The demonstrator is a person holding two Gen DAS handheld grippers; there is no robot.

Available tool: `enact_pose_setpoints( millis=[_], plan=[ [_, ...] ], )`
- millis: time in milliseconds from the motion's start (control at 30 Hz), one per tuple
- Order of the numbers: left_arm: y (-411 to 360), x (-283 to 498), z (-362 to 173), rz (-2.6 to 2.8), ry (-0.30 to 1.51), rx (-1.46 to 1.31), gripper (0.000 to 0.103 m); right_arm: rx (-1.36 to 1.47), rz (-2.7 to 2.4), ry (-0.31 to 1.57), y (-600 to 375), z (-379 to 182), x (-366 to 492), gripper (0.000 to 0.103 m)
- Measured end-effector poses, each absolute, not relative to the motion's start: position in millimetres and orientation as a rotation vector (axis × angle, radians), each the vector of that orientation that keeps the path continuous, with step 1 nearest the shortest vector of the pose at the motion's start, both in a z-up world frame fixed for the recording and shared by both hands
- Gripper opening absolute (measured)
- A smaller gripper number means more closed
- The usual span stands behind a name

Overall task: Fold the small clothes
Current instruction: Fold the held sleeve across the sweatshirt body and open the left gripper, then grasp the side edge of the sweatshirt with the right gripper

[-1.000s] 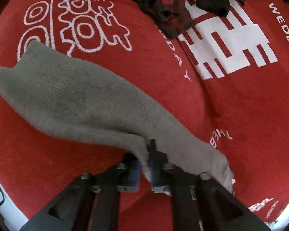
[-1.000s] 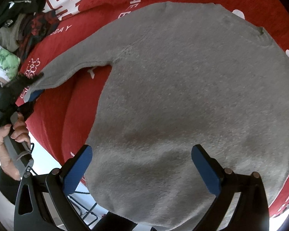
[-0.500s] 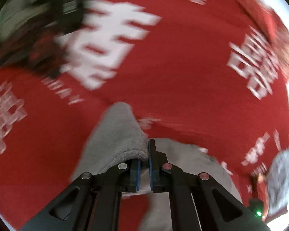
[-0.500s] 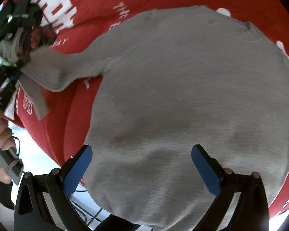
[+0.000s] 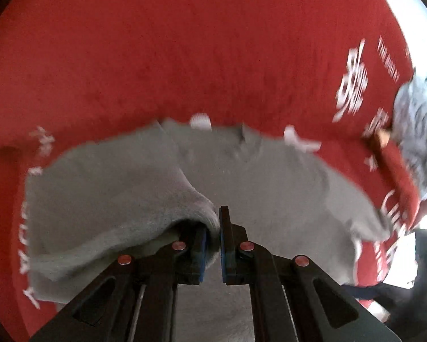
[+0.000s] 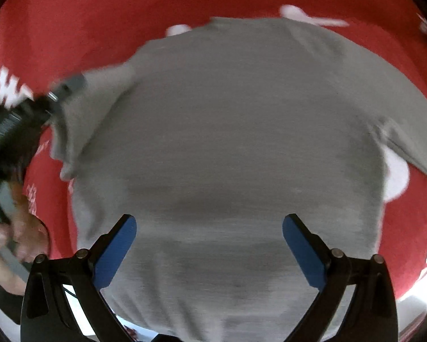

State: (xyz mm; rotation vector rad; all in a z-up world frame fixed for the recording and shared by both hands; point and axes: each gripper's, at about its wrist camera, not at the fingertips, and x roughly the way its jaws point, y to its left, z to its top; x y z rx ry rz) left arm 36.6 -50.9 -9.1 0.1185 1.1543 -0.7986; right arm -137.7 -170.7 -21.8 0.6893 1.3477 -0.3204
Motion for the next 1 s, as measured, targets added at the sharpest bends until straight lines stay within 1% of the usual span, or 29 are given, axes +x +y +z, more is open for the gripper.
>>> enact_pose_setpoints(
  millis=[33, 100, 133, 167, 267, 333, 400, 467, 567, 633, 700, 767, 833, 867, 900, 933, 967, 1000],
  plan=[
    [-48.1, 31.8, -17.5, -0.789, 1.170, 0.144, 0.010, 0.705, -0.339, 1.349, -178.7, -25.0, -143.3, 0.102],
    [-51.2, 24.0, -31.2, -0.733, 1.201, 0.240, 0.041, 0.726, -0.361, 1.352, -186.3, -29.5, -149.0, 0.102],
    [-46.6, 20.1, -33.7, -0.708, 1.195, 0.264, 0.068, 0.734, -0.370, 1.353, -190.2, -30.3, -152.4, 0.102],
    [-40.0, 16.5, -31.1, -0.682, 1.168, 0.278, 0.076, 0.738, -0.377, 1.353, -193.9, -31.2, -153.6, 0.102],
    [-21.9, 11.7, -14.3, -0.674, 1.137, 0.289, 0.076, 0.720, -0.372, 1.343, -198.3, -26.9, -150.6, 0.102],
    [3.4, 12.2, 0.6, -0.656, 1.119, 0.269, 0.076, 0.677, -0.355, 1.330, -197.7, -20.9, -142.0, 0.102],
    [34.7, 17.1, 15.7, -0.596, 1.090, 0.247, 0.076, 0.603, -0.319, 1.311, -187.4, -11.0, -128.3, 0.102],
    [61.6, 24.1, 18.8, -0.520, 1.091, 0.234, 0.076, 0.490, -0.251, 1.277, -173.6, 2.6, -107.5, 0.102],
    [105.9, 38.7, 5.9, -0.386, 1.140, 0.239, 0.076, 0.260, -0.110, 1.223, -134.7, 19.0, -65.0, 0.102],
    [127.9, 43.8, -9.2, -0.316, 1.186, 0.257, 0.076, 0.125, -0.047, 1.210, -110.2, 18.4, -43.1, 0.102],
    [137.9, 43.8, -21.6, -0.290, 1.203, 0.295, 0.076, -0.072, 0.026, 1.216, -74.7, 8.7, -18.9, 0.102],
    [139.8, 44.0, -33.5, -0.285, 1.227, 0.328, 0.076, -0.231, 0.062, 1.213, -48.9, -5.3, -5.3, 0.099],
    [138.2, 45.5, -39.1, -0.283, 1.235, 0.320, 0.076, -0.339, 0.089, 1.216, -31.2, -23.6, 10.1, 0.087],
    [136.3, 48.2, -40.1, -0.280, 1.231, 0.303, 0.076, -0.371, 0.095, 1.227, -24.4, -32.0, 17.7, 0.084],
    [135.1, 50.7, -40.4, -0.272, 1.227, 0.289, 0.076, -0.371, 0.104, 1.244, -21.2, -38.6, 24.9, 0.068],
    [132.1, 54.3, -41.9, -0.255, 1.225, 0.282, 0.076, -0.348, 0.108, 1.256, -23.1, -40.8, 26.8, 0.031],
    [128.5, 57.3, -43.9, -0.231, 1.226, 0.279, 0.076, -0.256, 0.101, 1.273, -32.5, -40.5, 34.5, 0.012],
    [127.6, 60.4, -47.4, -0.215, 1.228, 0.272, 0.076, -0.169, 0.087, 1.264, -42.4, -35.9, 36.7, 0.008]
  ],
)
